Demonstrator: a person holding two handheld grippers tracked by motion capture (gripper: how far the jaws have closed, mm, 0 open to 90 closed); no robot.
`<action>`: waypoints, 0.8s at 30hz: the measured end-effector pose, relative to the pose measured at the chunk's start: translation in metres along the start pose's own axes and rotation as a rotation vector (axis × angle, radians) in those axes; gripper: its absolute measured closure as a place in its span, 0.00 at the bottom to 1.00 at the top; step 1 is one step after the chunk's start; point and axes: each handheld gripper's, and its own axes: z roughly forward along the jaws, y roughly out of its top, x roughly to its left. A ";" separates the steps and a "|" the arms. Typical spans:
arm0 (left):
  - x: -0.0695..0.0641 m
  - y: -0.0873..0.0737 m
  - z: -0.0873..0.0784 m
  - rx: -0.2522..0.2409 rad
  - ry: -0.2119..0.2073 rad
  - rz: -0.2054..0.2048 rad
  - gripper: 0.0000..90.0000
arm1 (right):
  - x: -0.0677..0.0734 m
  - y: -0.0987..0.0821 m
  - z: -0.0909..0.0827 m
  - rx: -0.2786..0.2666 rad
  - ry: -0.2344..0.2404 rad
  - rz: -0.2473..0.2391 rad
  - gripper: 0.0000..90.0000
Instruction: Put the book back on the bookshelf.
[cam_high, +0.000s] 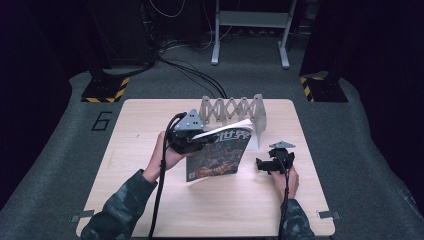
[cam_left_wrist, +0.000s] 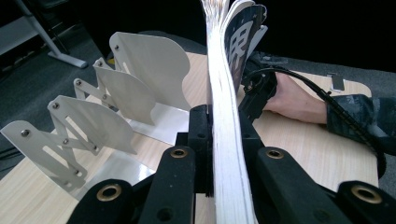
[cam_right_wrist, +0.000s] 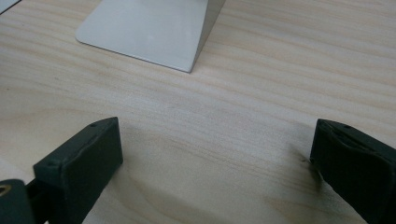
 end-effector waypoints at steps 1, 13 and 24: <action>0.001 0.000 -0.001 0.006 -0.003 -0.004 0.91 | 0.000 0.000 0.000 0.002 0.000 0.000 0.02; 0.010 -0.002 -0.008 0.001 0.048 -0.022 0.91 | 0.000 0.000 0.000 0.003 0.003 0.004 0.02; 0.021 -0.004 -0.015 -0.002 0.087 -0.056 0.91 | 0.001 0.000 0.000 0.004 0.000 0.011 0.02</action>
